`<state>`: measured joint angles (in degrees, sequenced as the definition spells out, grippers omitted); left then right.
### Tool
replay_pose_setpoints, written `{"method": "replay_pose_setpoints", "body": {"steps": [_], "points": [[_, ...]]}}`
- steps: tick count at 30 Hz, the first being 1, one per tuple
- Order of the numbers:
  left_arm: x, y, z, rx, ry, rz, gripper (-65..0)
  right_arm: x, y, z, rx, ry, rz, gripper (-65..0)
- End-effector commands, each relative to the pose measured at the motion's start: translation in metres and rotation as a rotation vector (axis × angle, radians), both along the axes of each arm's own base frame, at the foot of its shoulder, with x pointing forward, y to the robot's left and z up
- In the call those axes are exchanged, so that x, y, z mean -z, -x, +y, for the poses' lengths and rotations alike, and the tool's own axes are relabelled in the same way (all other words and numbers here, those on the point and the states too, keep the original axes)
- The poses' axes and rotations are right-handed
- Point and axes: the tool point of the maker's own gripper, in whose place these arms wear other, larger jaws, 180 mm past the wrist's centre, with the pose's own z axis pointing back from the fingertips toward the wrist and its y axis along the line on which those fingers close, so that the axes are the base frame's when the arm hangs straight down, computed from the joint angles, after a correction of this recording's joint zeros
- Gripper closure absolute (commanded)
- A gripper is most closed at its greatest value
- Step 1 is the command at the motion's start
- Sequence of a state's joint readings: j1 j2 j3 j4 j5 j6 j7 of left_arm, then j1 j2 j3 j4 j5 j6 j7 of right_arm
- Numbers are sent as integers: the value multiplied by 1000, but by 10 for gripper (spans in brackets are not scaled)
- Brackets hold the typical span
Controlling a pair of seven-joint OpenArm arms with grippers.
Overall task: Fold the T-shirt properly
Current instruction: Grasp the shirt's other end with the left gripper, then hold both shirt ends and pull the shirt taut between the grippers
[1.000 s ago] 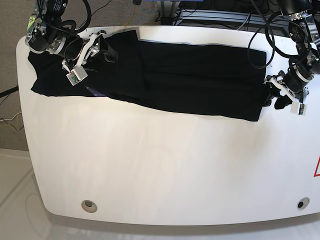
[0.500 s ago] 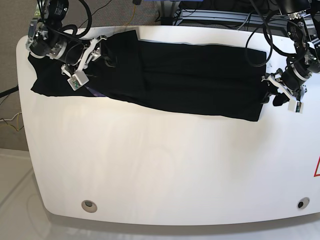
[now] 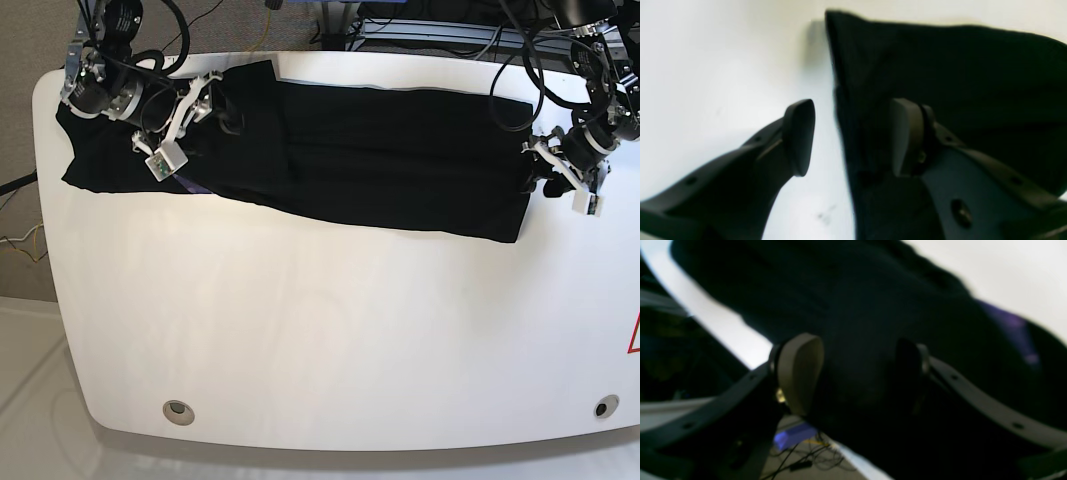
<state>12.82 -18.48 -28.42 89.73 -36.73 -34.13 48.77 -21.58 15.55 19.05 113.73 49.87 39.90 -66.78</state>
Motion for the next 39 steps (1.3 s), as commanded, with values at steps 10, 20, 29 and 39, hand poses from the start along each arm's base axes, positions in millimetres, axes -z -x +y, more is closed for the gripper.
{"method": "replay_pose_setpoints", "body": {"steps": [10, 20, 29, 39], "points": [[13, 1, 19, -50, 65, 55, -322, -2, 0, -6, 7, 7, -3, -275], [16, 13, 26, -41, 127, 106, -327, -13, -9, -27, 74, 21, -44, -318], [24, 12, 20, -59, 175, 108, -340, -7, -19, -28, 72, 43, -48, -321], [23, 6, 8, -16, 179, 96, -343, -3, -29, -29, 73, 63, -53, -327]]}}
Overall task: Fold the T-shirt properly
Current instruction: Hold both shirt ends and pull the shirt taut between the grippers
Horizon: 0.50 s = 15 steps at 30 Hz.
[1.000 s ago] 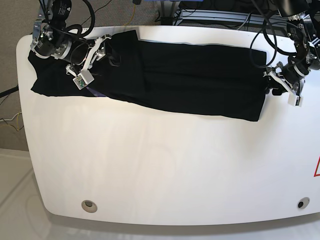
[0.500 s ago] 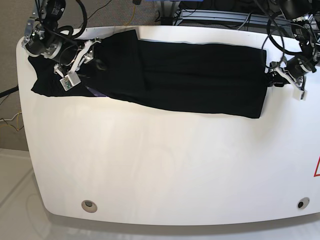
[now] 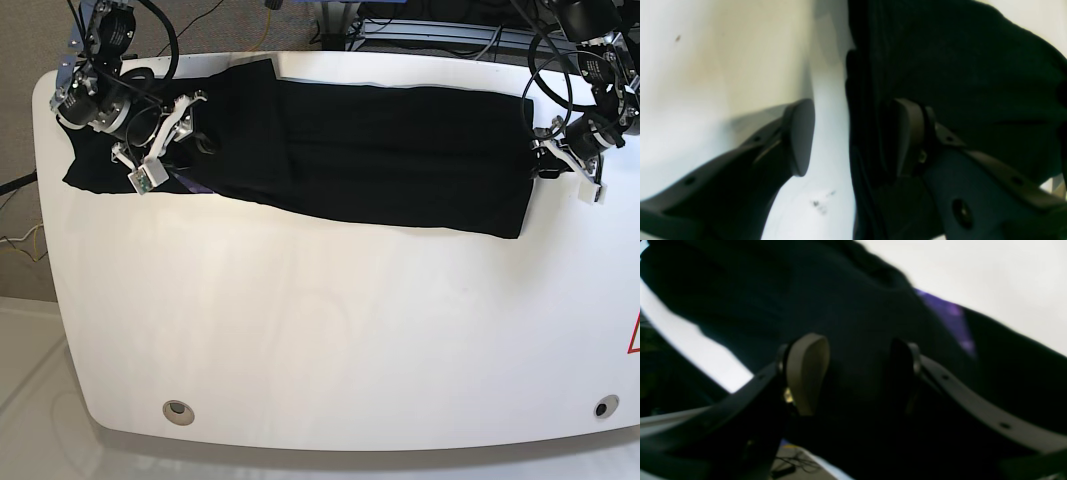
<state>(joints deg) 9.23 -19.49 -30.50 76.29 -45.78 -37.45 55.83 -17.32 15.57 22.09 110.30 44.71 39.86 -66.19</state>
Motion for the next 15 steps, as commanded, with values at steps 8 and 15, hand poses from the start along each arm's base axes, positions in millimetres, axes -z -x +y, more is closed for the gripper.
{"method": "replay_pose_setpoints", "body": {"steps": [8, 15], "points": [[-13, -7, -8, 72, -7, -41, -344, -9, -2, 5, -18, -25, -27, -325], [-9, 0, -7, 88, -17, -26, -342, -11, -1, 5, -15, -33, -32, -308]]}}
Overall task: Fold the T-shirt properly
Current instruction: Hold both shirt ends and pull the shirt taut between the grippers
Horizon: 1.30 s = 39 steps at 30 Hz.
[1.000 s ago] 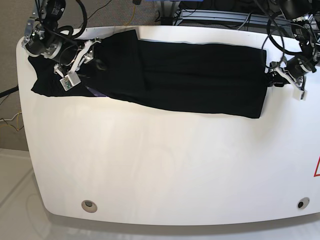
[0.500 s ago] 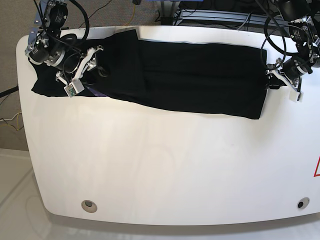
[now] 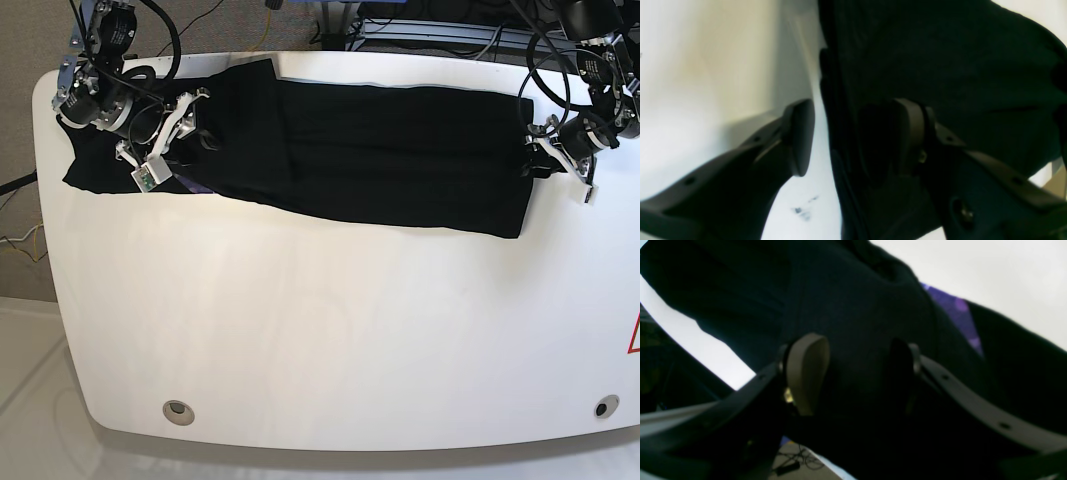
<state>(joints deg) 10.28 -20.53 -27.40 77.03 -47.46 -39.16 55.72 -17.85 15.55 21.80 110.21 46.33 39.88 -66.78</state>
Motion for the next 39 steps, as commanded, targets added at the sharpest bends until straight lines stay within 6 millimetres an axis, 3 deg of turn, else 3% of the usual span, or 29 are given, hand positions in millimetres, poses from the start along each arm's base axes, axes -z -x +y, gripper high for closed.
{"method": "replay_pose_setpoints", "body": {"steps": [1, 18, 26, 27, 39], "points": [[-9, -3, 7, 9, -23, -26, -342, -11, -5, -1, -3, -8, -44, -307], [-1, 3, -10, 15, 35, 0, -325, -12, -6, -1, -2, -14, -45, -312], [-8, -6, -11, -10, 51, -59, -16, -11, -6, 0, -1, -17, -41, -315], [-8, -7, -10, -12, 52, -61, 0, -11, -6, 0, -1, -16, -42, -315], [-24, -15, 17, -33, -13, -103, 0, -19, -20, -7, 18, -7, -76, -316]]}}
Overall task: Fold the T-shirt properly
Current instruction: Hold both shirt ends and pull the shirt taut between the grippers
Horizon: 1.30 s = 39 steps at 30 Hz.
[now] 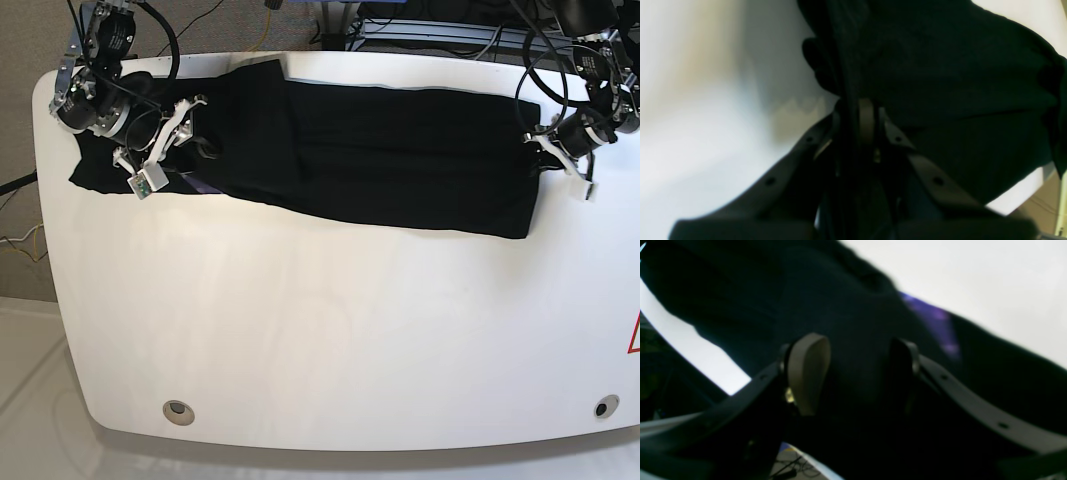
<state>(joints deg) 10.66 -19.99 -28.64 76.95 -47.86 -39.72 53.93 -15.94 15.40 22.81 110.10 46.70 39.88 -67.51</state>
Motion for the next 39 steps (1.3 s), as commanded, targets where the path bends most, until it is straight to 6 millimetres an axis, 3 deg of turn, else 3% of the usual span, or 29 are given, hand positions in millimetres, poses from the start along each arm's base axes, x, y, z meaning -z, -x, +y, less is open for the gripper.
{"method": "replay_pose_setpoints", "body": {"steps": [1, 3, 9, 23, 25, 33, 39], "points": [[-21, -13, 18, -8, -38, -67, 0, -13, -11, -4, 8, -8, -54, -315], [-24, -10, 29, 2, -68, -51, 0, -16, -14, -7, 15, -4, -65, -318], [-29, -12, 35, 6, -89, -55, 0, -20, -19, -16, 43, 5, -79, -318], [-55, -16, 21, 87, -129, -110, 0, -18, -13, -29, 73, 29, -59, -319], [-67, -18, 14, 117, -164, -146, 0, -20, -13, -34, 82, 36, -66, -322], [-83, -22, -17, 204, -203, -207, 0, -22, -13, -44, 115, 46, -75, -318], [-85, -22, -69, 266, -170, -260, 0, -27, -17, -49, 143, 39, -101, -297]]}}
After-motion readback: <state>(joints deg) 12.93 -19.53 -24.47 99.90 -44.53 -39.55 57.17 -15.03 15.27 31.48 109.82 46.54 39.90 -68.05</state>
